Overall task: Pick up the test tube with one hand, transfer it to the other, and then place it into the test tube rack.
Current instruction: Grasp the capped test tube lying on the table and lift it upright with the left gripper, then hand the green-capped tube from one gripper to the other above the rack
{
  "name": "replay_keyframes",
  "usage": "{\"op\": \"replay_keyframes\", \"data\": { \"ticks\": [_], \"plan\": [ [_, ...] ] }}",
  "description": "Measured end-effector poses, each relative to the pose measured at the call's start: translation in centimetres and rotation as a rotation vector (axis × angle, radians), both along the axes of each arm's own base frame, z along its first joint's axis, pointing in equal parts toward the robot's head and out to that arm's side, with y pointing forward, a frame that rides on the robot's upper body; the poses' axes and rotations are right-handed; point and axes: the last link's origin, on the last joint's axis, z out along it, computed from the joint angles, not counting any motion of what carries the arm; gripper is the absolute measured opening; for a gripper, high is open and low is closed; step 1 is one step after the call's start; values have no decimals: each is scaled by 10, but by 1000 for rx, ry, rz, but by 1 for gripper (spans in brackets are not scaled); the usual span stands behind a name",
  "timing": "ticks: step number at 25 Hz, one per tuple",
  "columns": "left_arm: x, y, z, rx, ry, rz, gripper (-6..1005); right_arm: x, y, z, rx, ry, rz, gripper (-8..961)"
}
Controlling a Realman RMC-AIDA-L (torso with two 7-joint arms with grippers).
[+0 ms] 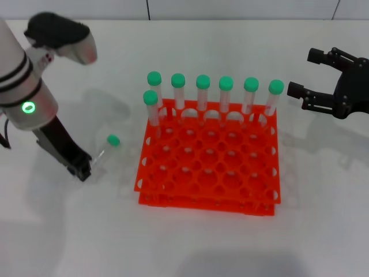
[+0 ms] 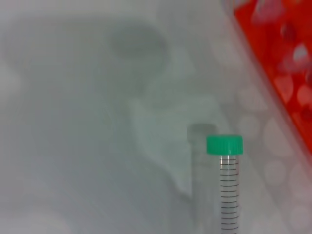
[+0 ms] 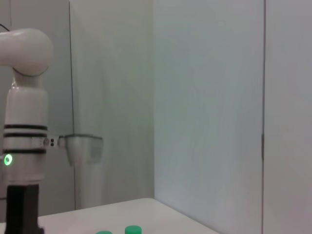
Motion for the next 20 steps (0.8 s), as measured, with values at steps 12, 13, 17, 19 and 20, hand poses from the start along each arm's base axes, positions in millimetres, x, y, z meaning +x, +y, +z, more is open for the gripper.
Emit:
{"op": "replay_keyframes", "data": {
  "ticks": [12, 13, 17, 19, 20],
  "plan": [
    [45, 10, 65, 275, -124, -241, 182, 0, -2, 4, -14, 15, -5, 869],
    [50, 9, 68, 294, -179, -287, 182, 0, -3, 4, -16, 17, -6, 869],
    [62, 3, 74, 299, -321, -448, 182, 0, -3, 5, -26, 27, -14, 869],
    [64, 1, 75, 297, -365, -501, 182, 0, -3, 5, -34, 33, -13, 869],
    [66, 0, 76, 299, -404, -542, 182, -1, -4, 5, -35, 36, -11, 869]
  ]
}}
